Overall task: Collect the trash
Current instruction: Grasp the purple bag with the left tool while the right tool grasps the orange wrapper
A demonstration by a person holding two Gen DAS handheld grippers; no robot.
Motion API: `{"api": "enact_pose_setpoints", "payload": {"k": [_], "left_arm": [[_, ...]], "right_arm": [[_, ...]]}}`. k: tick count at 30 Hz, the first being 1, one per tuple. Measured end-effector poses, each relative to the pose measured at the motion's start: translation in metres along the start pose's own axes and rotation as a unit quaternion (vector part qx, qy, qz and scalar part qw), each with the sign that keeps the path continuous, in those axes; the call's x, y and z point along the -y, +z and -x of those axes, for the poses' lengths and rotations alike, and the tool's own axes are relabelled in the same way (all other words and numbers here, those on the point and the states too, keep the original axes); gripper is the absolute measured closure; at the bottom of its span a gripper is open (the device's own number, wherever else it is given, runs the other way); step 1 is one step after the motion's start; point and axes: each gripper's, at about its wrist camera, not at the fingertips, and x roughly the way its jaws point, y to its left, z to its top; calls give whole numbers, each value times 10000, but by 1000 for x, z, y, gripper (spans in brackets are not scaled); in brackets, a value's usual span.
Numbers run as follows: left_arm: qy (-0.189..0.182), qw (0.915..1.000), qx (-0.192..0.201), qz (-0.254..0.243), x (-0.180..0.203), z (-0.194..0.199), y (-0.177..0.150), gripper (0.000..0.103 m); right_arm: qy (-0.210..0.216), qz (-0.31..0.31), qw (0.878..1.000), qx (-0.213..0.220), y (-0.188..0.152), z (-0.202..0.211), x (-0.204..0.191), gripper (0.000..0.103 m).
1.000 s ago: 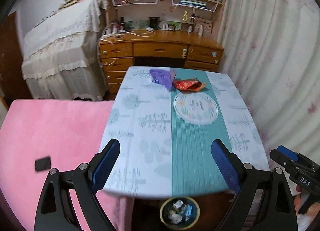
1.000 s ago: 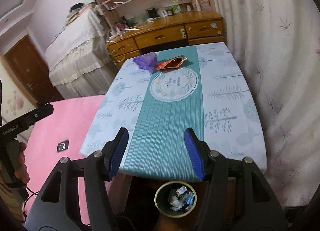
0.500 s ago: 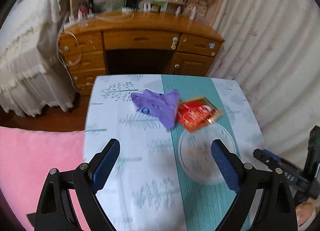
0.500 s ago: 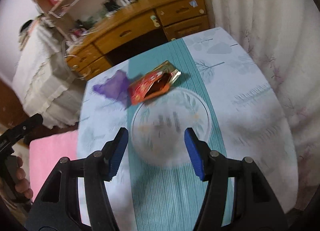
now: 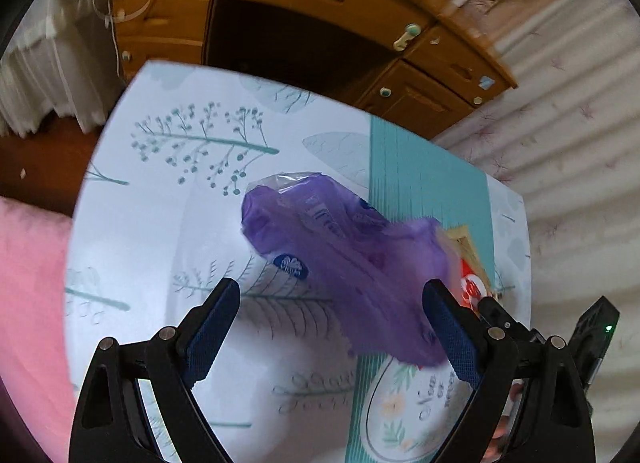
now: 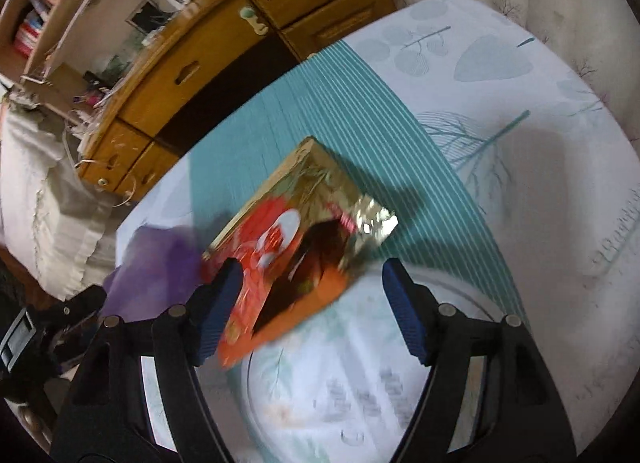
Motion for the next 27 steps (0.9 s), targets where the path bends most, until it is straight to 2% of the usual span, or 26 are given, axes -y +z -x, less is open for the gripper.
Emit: {"api": "enact_pose_setpoints", "payload": {"k": [8, 13, 14, 15, 16, 17, 18, 21, 23, 27], "left_arm": [[10, 9997, -202, 129, -4, -43, 8, 11], [47, 9993, -370, 5, 2, -63, 5, 47], [70, 9992, -394, 3, 1, -66, 2, 52], [124, 9991, -398, -35, 1, -69, -1, 63], [182, 9992, -356, -88, 3, -68, -2, 71], [226, 9991, -313, -161, 4, -68, -5, 76], [210, 9990, -311, -225, 5, -69, -7, 83], [250, 9988, -265, -337, 6, -65, -14, 98], [292, 9985, -208, -424, 5, -59, -22, 101], [421, 9967, 1, -688, 9, -36, -41, 102]], "right_arm": [[-81, 66, 9996, 261, 26, -44, -6, 33], [-261, 536, 9976, 364, 20, -50, -30, 33], [-305, 643, 9968, 378, 18, -51, -35, 36], [-326, 780, 9957, 385, 15, -53, -42, 41], [-320, 840, 9952, 378, 12, -53, -45, 59], [-294, 918, 9947, 351, 10, -55, -50, 70], [-243, 983, 9944, 315, 5, -57, -55, 71], [-201, 1106, 9932, 309, -5, -56, -64, 82], [-131, 1160, 9927, 311, -10, -52, -69, 92], [39, 1270, 9913, 353, -23, -28, -75, 96]]}}
